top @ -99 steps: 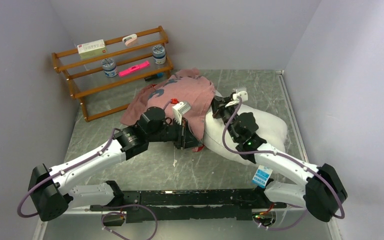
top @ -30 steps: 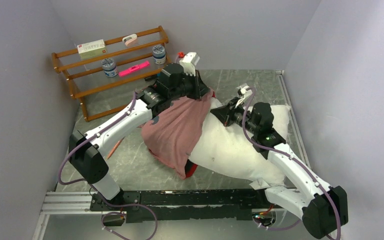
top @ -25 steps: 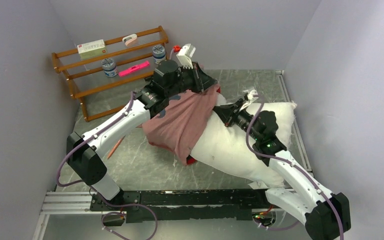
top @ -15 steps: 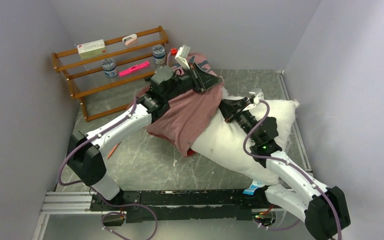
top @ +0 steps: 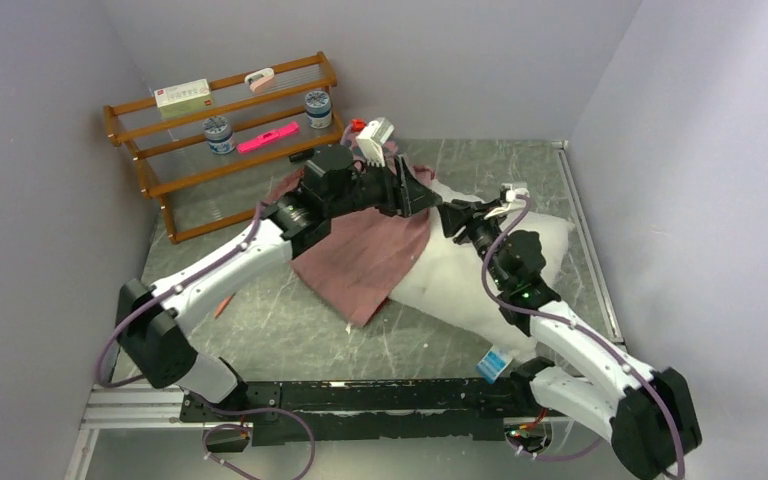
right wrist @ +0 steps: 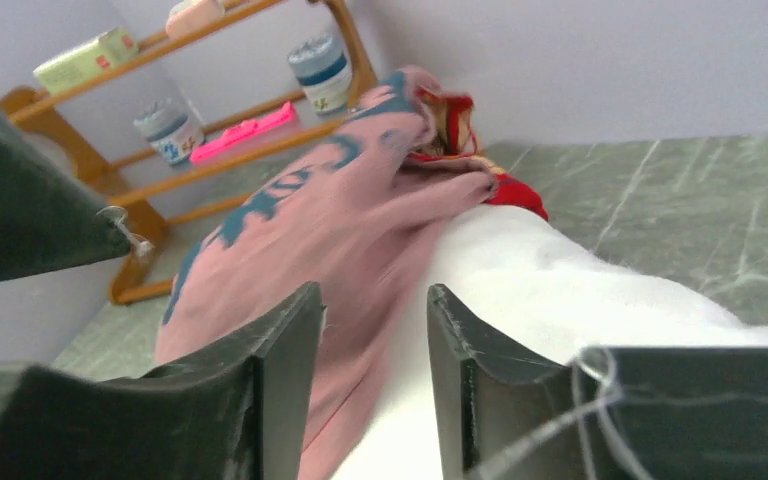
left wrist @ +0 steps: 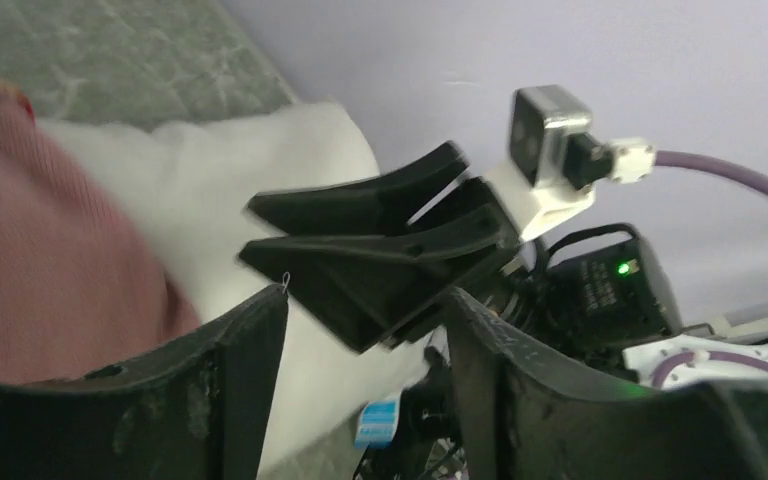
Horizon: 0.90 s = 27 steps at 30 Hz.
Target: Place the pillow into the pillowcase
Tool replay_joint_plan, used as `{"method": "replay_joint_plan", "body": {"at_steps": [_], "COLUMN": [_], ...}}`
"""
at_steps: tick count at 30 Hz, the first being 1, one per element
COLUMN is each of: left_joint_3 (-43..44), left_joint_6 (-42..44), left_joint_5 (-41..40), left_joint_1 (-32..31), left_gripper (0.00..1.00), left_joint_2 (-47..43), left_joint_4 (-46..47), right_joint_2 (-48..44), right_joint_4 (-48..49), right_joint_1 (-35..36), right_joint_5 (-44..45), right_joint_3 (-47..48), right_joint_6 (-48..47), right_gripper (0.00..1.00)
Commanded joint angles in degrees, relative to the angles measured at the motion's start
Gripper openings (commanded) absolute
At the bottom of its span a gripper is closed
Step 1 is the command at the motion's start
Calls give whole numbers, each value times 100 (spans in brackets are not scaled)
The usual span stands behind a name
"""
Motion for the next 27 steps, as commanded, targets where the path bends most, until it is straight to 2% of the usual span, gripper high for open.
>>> {"method": "replay_joint_plan", "body": {"at_steps": [1, 5, 10, 12, 15, 21, 24, 27], "left_joint_3": [488, -4, -1015, -1456, -2110, -3098, -3485, -3782], "left_joint_6": [1264, 1533, 1594, 1589, 1520, 1224, 1303, 1383], "left_joint_5": [-629, -938, -1248, -1148, -1062, -1103, -1233, -1391], "left_joint_1": [84, 89, 90, 95, 89, 92, 83, 72], "left_gripper": [67, 75, 76, 76, 77, 82, 83, 84], "left_joint_2": [-792, -1264, -1764, -1922, -2140, -2404, -2354, -2162], "left_joint_4": [-1813, -2355, -2740, -2614, -2343, -1760, -1372, -990], "right_joint_2": [-846, -1185, -937, -800, -772, -562, -235, -328], "right_joint_4": [-1497, -2816, -4405, -4786, -4977, -5470, -5823, -5553], "right_joint_1": [18, 18, 32, 90, 321, 946, 1322, 1624], "right_joint_5": [439, -102, -1098, -1139, -781, -632, 47, 521], "right_joint_3": [534, 921, 1584, 1756, 1795, 1946, 2136, 1994], "right_joint_6": [-291, -718, -1283, -1476, -1756, -2497, -2858, -3220], "right_gripper": [54, 70, 80, 84, 98, 100, 100, 100]}}
